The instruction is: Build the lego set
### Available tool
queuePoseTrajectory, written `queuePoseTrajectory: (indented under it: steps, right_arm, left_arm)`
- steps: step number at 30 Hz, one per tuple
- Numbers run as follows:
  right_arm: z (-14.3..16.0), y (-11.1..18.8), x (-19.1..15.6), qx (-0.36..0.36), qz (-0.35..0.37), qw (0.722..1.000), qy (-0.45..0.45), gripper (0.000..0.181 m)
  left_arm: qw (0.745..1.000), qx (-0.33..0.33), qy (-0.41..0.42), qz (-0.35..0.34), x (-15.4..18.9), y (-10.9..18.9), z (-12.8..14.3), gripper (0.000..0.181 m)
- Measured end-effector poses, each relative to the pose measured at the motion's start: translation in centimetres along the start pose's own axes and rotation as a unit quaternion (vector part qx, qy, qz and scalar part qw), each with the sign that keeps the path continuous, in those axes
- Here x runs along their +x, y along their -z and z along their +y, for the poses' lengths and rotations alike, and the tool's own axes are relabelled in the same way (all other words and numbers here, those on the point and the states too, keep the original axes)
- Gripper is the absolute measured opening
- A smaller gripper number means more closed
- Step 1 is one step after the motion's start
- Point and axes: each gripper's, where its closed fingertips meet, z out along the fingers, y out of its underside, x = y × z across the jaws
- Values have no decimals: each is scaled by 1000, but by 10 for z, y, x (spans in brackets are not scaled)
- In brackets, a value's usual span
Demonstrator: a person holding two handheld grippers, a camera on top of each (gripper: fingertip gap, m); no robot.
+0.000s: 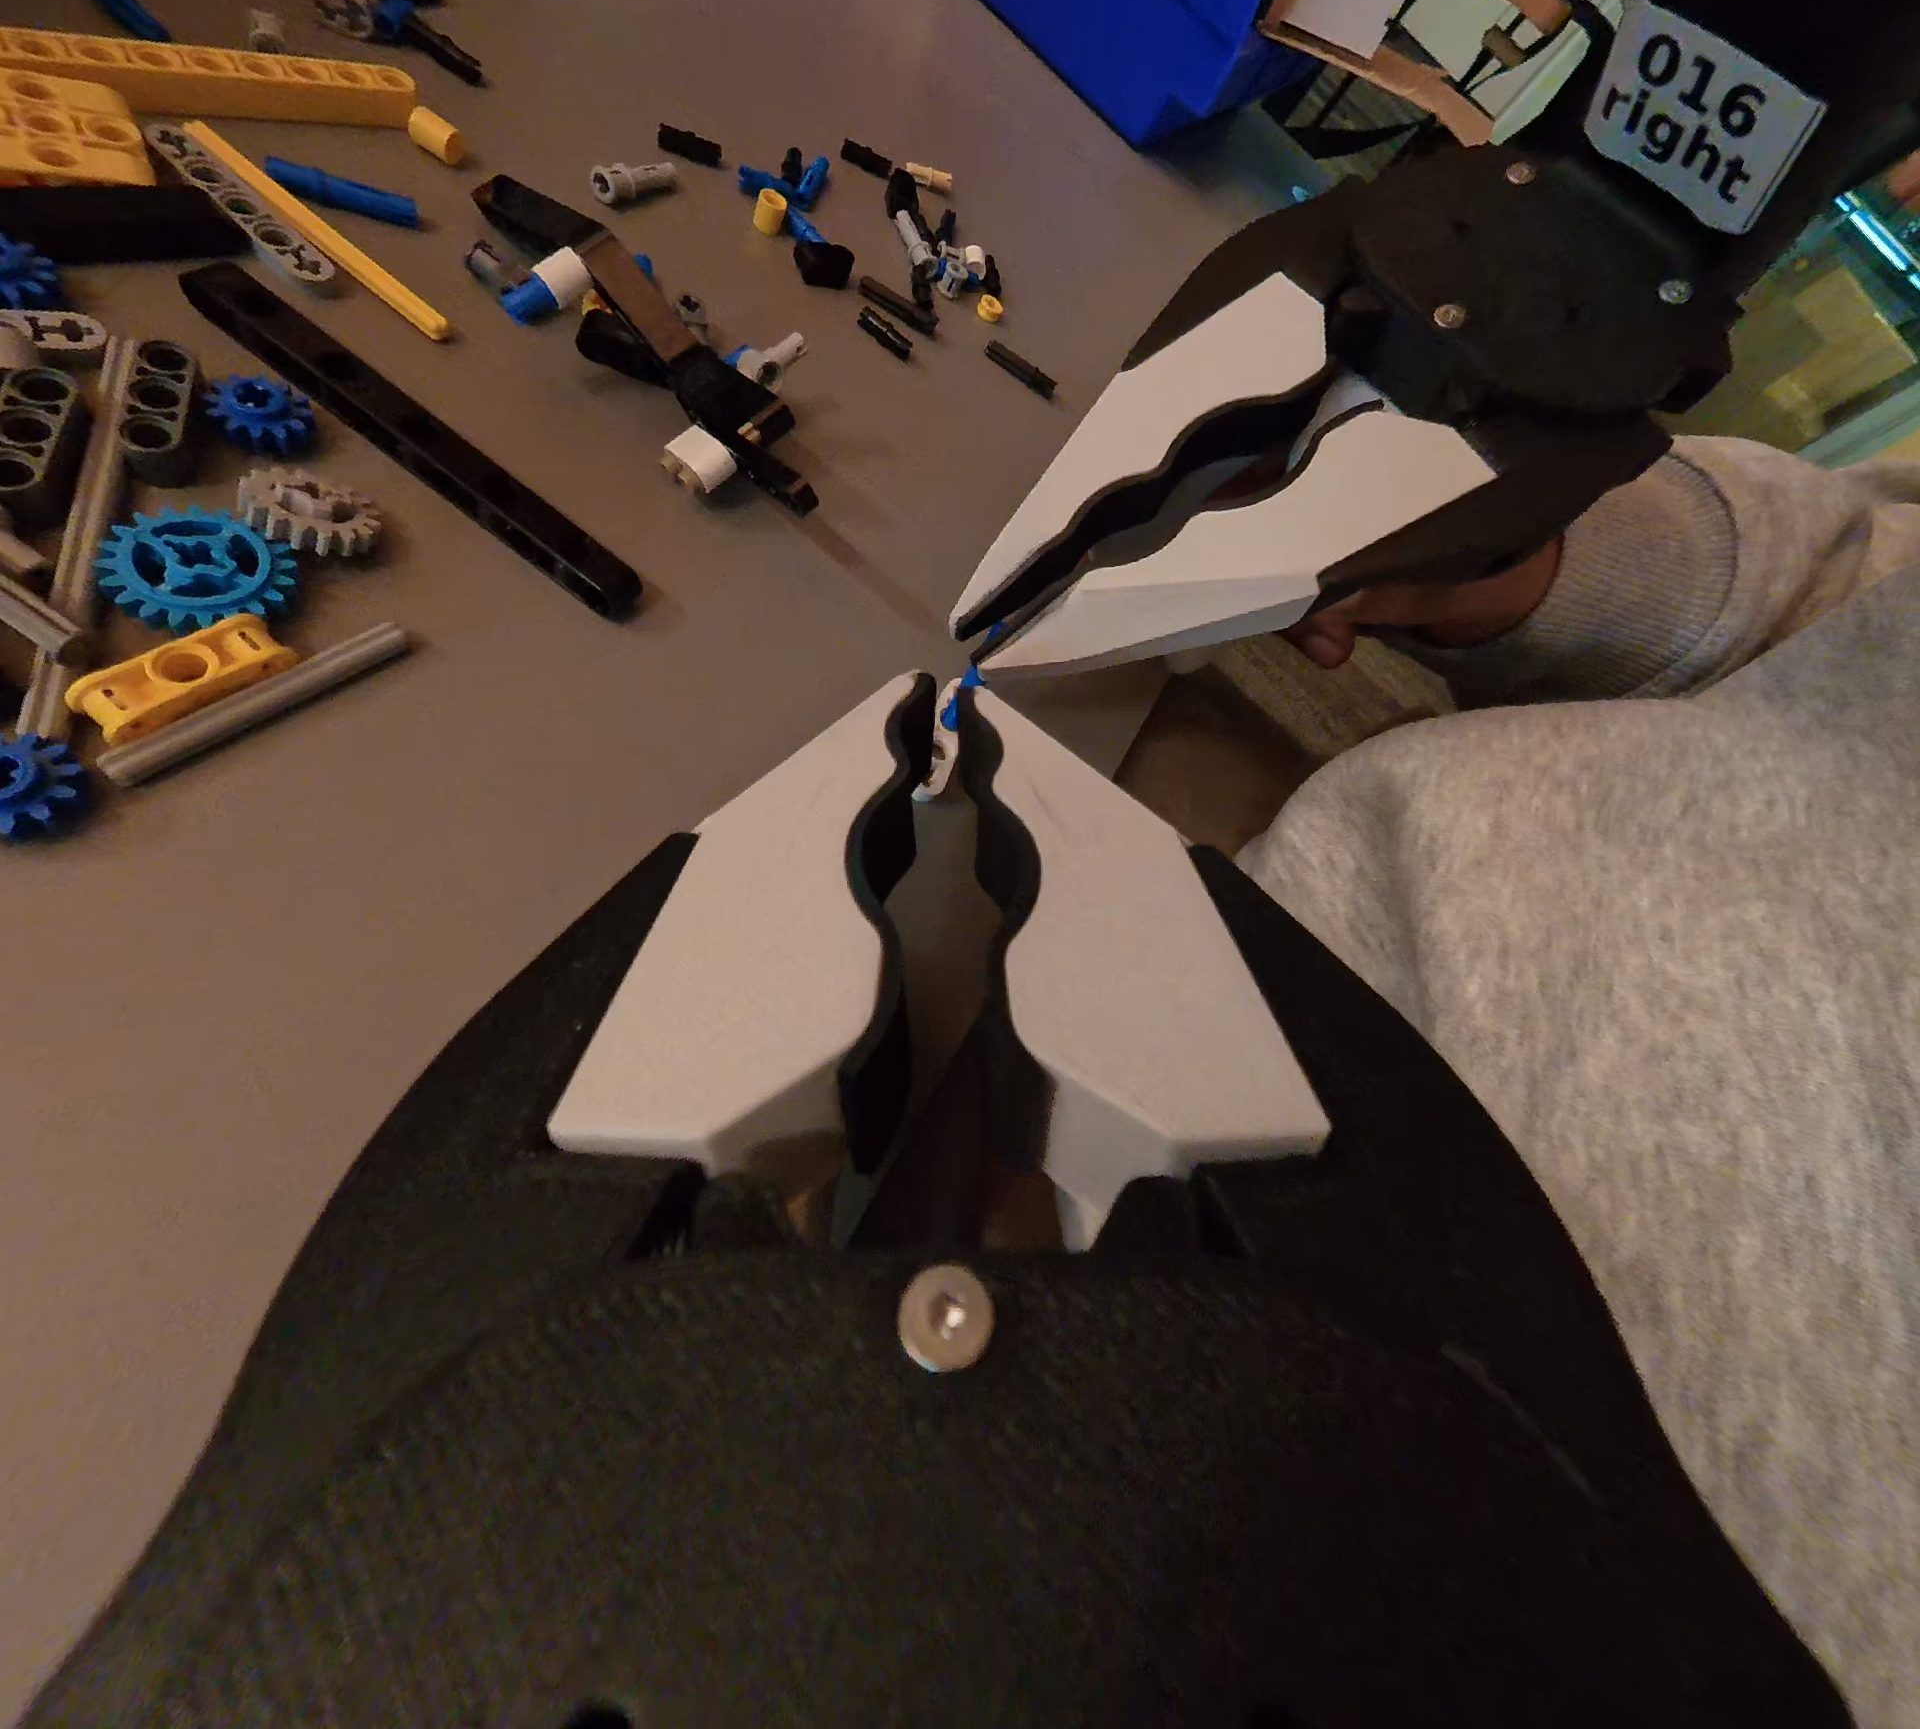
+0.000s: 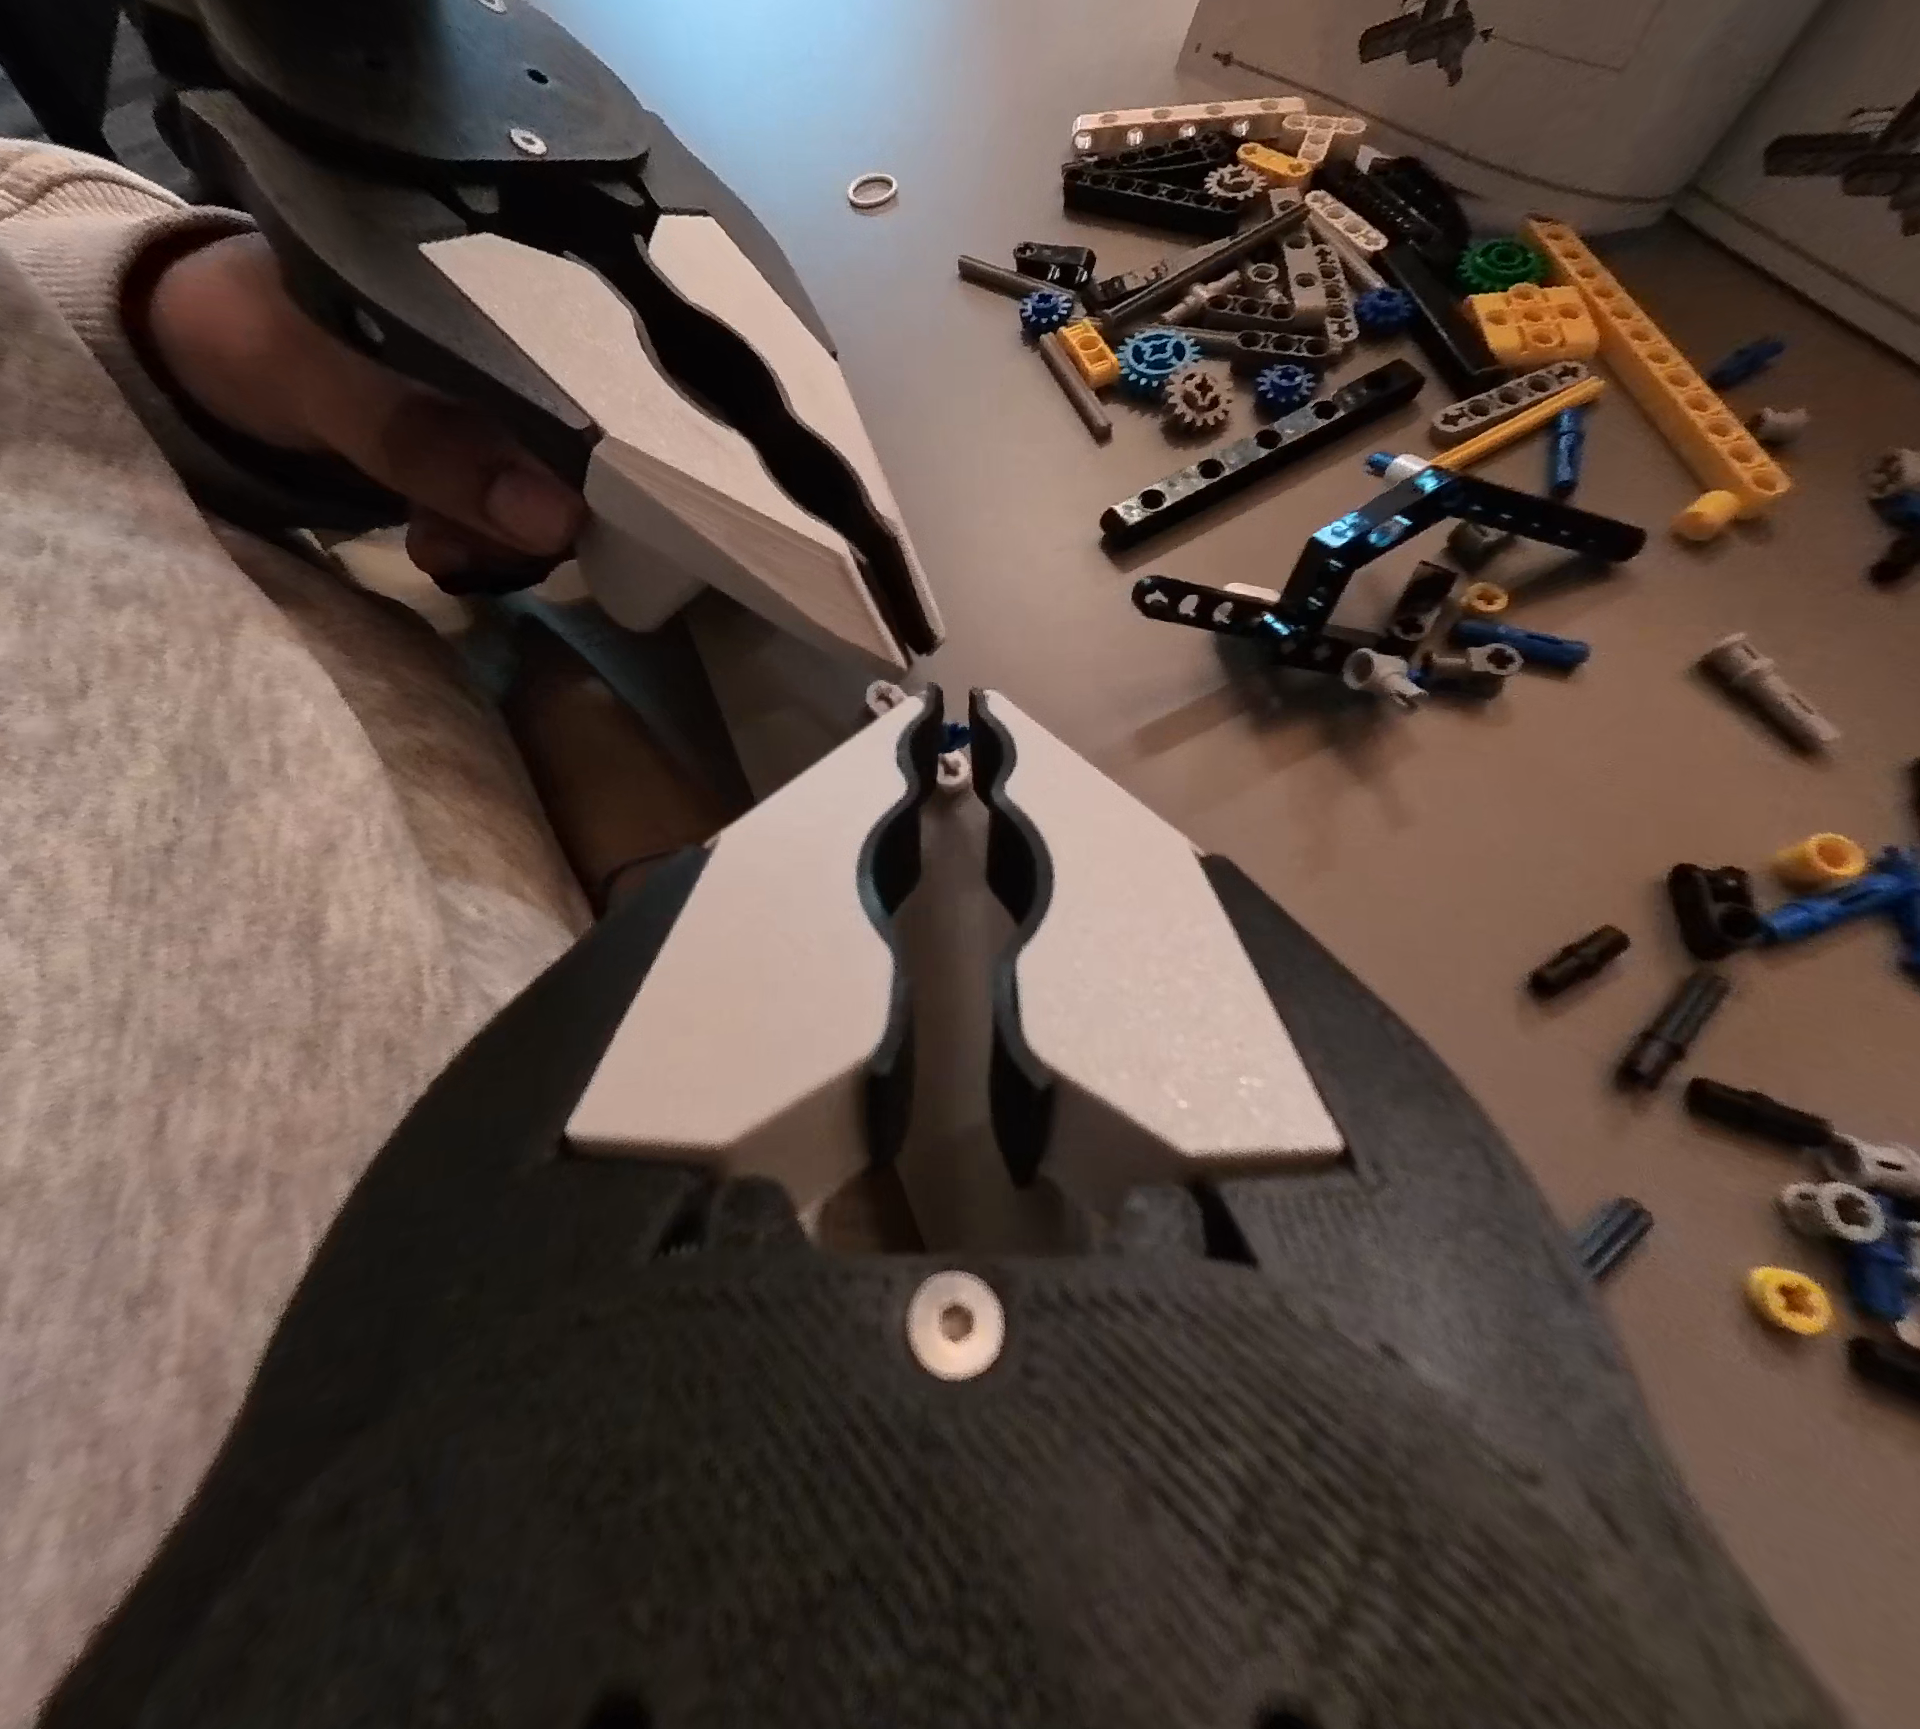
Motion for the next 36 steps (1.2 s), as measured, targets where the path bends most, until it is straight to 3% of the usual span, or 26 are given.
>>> queuePoseTrajectory:
  steps: [8, 16, 22, 29, 33, 36]
  right_arm:
    - [-8, 5, 4, 29, -4, 999, -37, 3]
    - [-37, 20, 2, 127, -75, 978, -147, 2]
    - [-40, 24, 4, 147, -92, 969, -173, 2]
    - [-30, 21, 3, 116, -64, 980, -146, 2]
    - [-6, 15, 22, 35, 37, 994, -95, 2]
    - [0, 11, 20, 2, 67, 997, -30, 2]
  left_arm:
    - [1000, 5, 3, 6, 1, 2, -1, 10]
    - [999, 42, -2, 31, 12, 6, -14, 13]
    - [997, 58, 2, 45, 17, 8, -19, 12]
    - [999, 34, -2, 16, 9, 7, -13, 12]
    - [999, 6, -16, -47, -7, 7, -5, 14]
    - [995, -14, -57, -85, -11, 8, 0, 17]
